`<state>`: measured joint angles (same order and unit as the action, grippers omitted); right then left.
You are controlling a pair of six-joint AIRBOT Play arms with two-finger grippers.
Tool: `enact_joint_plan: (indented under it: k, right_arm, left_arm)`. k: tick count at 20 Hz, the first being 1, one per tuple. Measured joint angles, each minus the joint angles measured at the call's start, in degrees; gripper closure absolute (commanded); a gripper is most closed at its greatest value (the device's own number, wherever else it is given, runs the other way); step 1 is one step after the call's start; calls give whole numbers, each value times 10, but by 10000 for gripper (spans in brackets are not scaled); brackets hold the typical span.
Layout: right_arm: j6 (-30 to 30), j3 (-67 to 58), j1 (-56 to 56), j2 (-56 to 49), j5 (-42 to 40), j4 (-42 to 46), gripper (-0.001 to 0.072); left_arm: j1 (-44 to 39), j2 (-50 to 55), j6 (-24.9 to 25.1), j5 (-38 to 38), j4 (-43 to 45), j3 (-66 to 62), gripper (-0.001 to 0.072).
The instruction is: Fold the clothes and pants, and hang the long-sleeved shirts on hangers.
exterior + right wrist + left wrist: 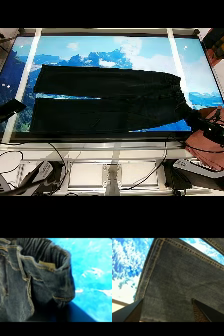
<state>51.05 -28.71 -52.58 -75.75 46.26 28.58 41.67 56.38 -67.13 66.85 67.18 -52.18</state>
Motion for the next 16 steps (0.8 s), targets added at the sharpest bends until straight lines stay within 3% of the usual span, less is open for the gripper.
enact_joint_plan:
  k: [9, 10, 11, 12, 16]
  right_arm:
    - [-20, 0, 0, -4, 8, -15, 680]
    - [-20, 0, 0, -4, 8, -15, 681]
    - [-20, 0, 0, -4, 9, -16, 680]
    - [-17, 0, 0, -4, 10, -17, 681]
    - [-9, 0, 0, -4, 12, -18, 681]
  left_arm:
    - [72, -7, -9, 2, 18, 121, 10]
    - [76, -7, -8, -1, 22, 139, 27]
    - [80, -7, -8, -9, 22, 156, 122]
    - [83, -7, -8, -17, 23, 173, 168]
    - [89, -7, -6, -54, 26, 217, 169]
